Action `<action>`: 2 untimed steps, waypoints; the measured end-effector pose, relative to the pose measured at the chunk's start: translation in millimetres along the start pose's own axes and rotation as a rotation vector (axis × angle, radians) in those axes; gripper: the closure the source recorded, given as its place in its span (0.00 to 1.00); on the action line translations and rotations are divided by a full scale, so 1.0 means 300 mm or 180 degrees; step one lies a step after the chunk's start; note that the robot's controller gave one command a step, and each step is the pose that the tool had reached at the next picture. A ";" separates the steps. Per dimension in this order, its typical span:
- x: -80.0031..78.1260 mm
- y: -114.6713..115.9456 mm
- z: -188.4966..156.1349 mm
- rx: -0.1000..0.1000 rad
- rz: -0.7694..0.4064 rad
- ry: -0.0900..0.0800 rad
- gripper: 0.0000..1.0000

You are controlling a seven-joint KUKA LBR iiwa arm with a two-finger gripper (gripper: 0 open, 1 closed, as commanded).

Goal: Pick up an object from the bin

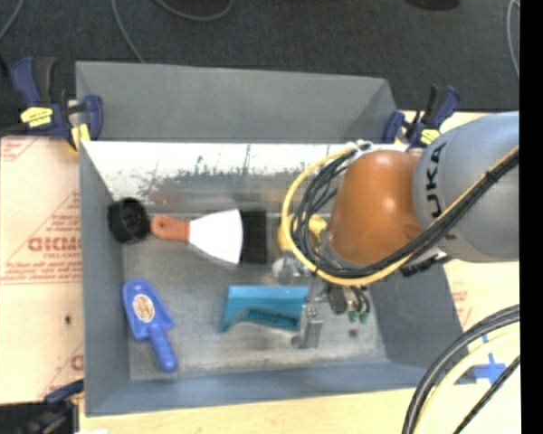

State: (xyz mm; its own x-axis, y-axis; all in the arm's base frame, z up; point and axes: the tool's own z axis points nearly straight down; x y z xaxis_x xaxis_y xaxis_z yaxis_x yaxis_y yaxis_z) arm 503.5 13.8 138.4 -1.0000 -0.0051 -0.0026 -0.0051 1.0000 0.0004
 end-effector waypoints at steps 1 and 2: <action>-0.134 0.038 0.199 0.0000 -0.0056 -0.0008 0.00; -0.160 0.050 0.294 0.0000 -0.0121 0.0020 0.00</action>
Offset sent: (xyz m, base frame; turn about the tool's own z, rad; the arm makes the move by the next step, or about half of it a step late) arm 0.0321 0.0216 -0.0684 -0.1001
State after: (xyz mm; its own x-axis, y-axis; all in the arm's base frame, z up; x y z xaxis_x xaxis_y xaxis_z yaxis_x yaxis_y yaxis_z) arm 551.6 29.1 50.2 -0.9991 -0.0430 0.0036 -0.0430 0.9991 0.0004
